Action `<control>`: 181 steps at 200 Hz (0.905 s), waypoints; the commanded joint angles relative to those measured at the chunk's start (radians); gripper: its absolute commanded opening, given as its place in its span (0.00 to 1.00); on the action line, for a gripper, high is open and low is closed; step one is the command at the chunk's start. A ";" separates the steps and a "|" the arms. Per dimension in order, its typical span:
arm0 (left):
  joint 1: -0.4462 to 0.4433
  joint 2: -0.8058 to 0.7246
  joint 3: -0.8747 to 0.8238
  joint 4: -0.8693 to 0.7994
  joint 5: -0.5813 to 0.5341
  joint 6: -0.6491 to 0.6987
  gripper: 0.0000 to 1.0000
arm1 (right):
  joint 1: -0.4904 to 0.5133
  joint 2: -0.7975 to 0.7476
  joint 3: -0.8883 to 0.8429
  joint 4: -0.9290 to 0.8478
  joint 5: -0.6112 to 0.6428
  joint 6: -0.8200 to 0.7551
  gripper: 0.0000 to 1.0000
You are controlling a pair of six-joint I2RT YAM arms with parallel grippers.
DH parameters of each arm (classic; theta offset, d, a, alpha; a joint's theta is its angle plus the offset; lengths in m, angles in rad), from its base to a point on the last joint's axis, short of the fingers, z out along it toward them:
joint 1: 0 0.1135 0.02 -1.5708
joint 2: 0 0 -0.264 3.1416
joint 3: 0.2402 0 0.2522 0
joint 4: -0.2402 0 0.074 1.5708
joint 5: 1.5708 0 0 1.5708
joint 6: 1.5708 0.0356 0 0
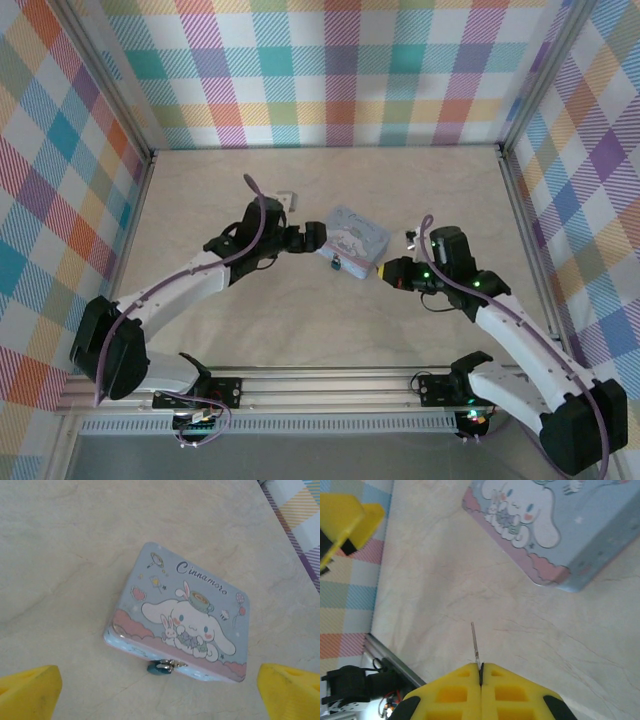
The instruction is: Unlock the padlock with the key
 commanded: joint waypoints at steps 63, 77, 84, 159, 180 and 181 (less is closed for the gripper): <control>-0.005 0.016 -0.100 0.156 0.117 -0.023 1.00 | -0.052 0.241 0.115 0.279 -0.198 0.046 0.00; -0.005 0.039 -0.103 0.175 0.125 -0.030 0.99 | -0.057 0.290 0.131 0.314 -0.213 0.060 0.00; -0.005 0.055 -0.103 0.184 0.133 -0.035 0.98 | -0.060 0.315 0.136 0.337 -0.219 0.073 0.00; -0.038 0.190 -0.111 0.297 0.203 -0.064 0.94 | -0.079 0.539 0.114 0.605 -0.279 0.189 0.00; -0.049 0.214 -0.119 0.314 0.199 -0.072 0.93 | -0.080 0.580 0.104 0.641 -0.282 0.192 0.00; -0.049 0.215 -0.120 0.315 0.198 -0.073 0.93 | -0.081 0.581 0.104 0.642 -0.282 0.191 0.00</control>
